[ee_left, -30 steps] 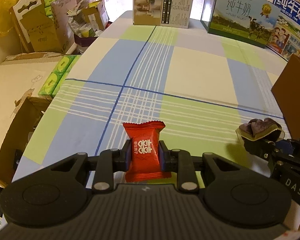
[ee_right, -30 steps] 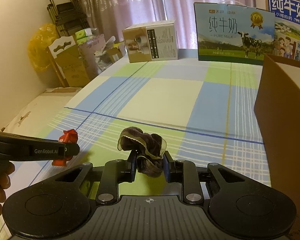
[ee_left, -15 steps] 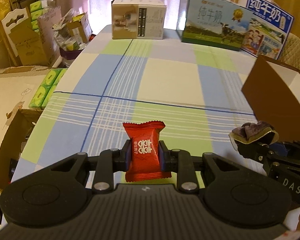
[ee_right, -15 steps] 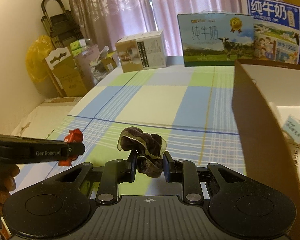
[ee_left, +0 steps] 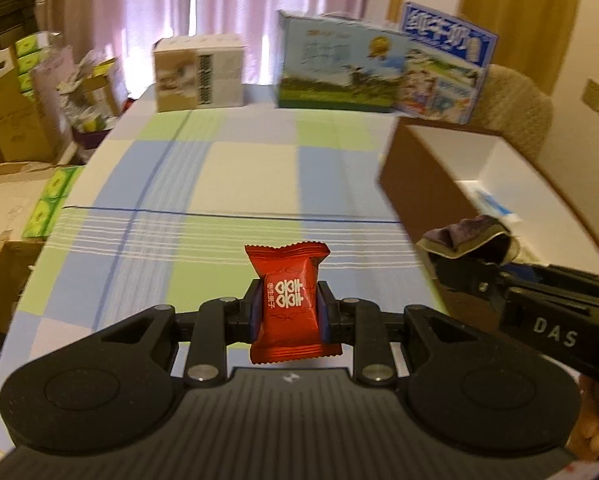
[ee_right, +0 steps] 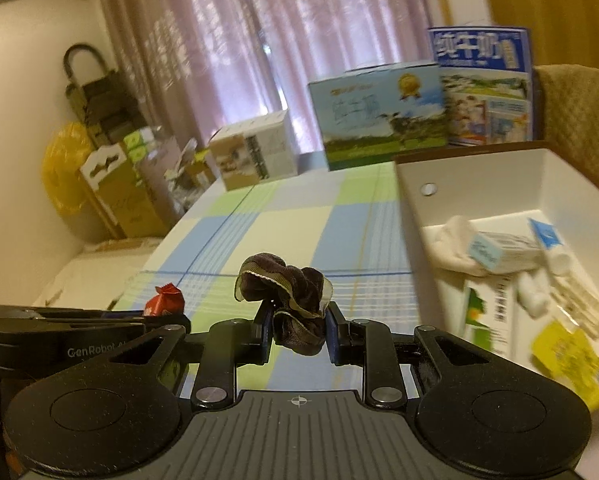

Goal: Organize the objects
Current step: 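Carry the red candy and scrunchie over the cardboard box with both tools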

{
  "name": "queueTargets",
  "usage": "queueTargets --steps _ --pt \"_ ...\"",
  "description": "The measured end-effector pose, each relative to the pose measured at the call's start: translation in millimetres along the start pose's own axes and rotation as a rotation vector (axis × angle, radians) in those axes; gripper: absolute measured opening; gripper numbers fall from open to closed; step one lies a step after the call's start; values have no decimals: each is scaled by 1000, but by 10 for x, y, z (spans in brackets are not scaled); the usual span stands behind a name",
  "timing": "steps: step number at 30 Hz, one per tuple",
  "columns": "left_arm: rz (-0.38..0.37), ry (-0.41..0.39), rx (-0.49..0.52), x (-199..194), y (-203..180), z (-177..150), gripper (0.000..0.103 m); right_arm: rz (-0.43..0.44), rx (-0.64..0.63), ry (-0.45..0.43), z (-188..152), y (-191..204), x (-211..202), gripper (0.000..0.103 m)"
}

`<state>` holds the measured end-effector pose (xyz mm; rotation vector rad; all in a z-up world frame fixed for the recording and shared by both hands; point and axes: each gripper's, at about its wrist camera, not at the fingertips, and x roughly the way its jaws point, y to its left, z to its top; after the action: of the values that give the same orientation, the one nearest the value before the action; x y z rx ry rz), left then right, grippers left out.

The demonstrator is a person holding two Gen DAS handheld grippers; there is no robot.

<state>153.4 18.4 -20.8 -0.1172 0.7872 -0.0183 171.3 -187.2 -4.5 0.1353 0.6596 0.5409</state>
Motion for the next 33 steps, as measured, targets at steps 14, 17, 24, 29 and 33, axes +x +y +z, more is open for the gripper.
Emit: queueTargets --steps 14,17,24,29,33 --pt "-203 -47 141 -278 -1188 182 22 -173 92 -88 226 -865 -996 23" --pt "-235 -38 171 -224 -1438 217 22 -208 100 -81 284 -1097 -1099 23" --pt "-284 18 229 29 -1891 280 22 -263 100 24 378 -1562 -1055 23" --pt "-286 68 273 280 -2132 322 22 -284 101 108 367 -1790 -878 23" --pt "-281 114 296 492 -2280 323 22 -312 103 163 348 -1925 -736 23"
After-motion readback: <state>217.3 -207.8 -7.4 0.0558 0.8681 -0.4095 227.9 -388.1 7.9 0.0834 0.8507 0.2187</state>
